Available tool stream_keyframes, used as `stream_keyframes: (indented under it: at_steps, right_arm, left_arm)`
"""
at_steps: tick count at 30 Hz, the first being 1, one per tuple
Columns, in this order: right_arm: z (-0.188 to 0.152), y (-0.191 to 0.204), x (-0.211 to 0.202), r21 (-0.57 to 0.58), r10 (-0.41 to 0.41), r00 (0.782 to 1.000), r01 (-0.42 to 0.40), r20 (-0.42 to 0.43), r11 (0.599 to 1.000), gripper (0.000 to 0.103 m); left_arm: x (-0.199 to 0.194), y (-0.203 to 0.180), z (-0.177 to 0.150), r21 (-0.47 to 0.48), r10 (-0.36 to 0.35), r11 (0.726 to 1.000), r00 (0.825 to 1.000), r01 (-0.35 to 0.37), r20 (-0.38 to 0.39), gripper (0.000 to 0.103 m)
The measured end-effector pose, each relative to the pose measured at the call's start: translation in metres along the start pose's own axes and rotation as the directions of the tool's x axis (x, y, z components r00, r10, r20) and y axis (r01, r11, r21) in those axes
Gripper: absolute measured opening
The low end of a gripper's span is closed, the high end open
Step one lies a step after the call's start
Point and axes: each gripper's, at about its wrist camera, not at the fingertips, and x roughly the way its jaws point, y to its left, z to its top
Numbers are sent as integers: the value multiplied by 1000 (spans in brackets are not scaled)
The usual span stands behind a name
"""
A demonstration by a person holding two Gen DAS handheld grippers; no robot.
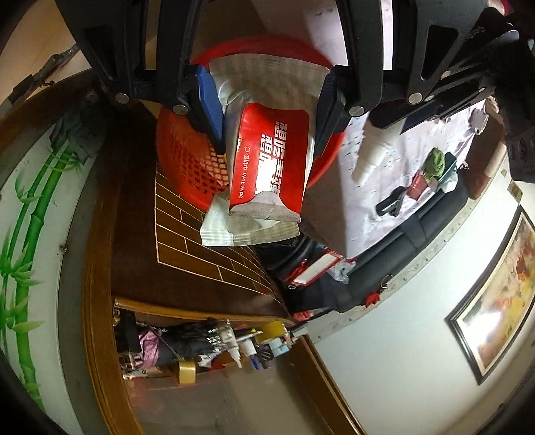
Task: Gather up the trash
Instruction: 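Carry bottle and packet over the red wastebasket and open both tools, then move both open tools back over the bed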
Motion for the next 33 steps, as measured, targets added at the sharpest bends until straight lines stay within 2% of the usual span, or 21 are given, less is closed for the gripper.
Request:
stream_keyframes:
  at_steps: [1,2,7,12,19,24,28,30,33]
  right_arm:
    - [4,-4,4,6,-1,1000,1,-2,1000,60]
    - [6,-8,5,9,0,1000,0,-2,1000,67]
    - [8,-15,-6,22,10,999,-11,31,1000,68]
    - [-7,3,-22,-10,33,998,-33,55,999,68]
    - [-41,64,-26,-99,134,991,-132,12,986,68]
    - [-66,117,-22,-177,199,979,-202,-39,963,68]
    - [-85,155,-13,-227,234,968,-248,-90,942,68]
    - [-93,175,-7,-249,245,963,-266,-113,931,68]
    - [-106,199,0,-281,255,956,-287,-144,916,68]
  left_arm:
    - [4,1,2,-5,0,1000,1000,0,-5,65]
    - [4,3,2,-12,1,1000,1000,-1,-4,66]
    - [-21,9,-5,-1,26,1000,999,-26,26,66]
    - [-68,23,-23,0,84,996,994,-84,72,67]
    - [-123,67,-63,-61,156,986,986,-153,61,67]
    - [-159,112,-93,-130,224,968,973,-215,56,67]
    - [-196,163,-120,-236,281,936,958,-261,53,66]
    - [-216,194,-133,-303,319,908,946,-290,50,66]
    - [-241,245,-155,-421,381,843,924,-335,26,66]
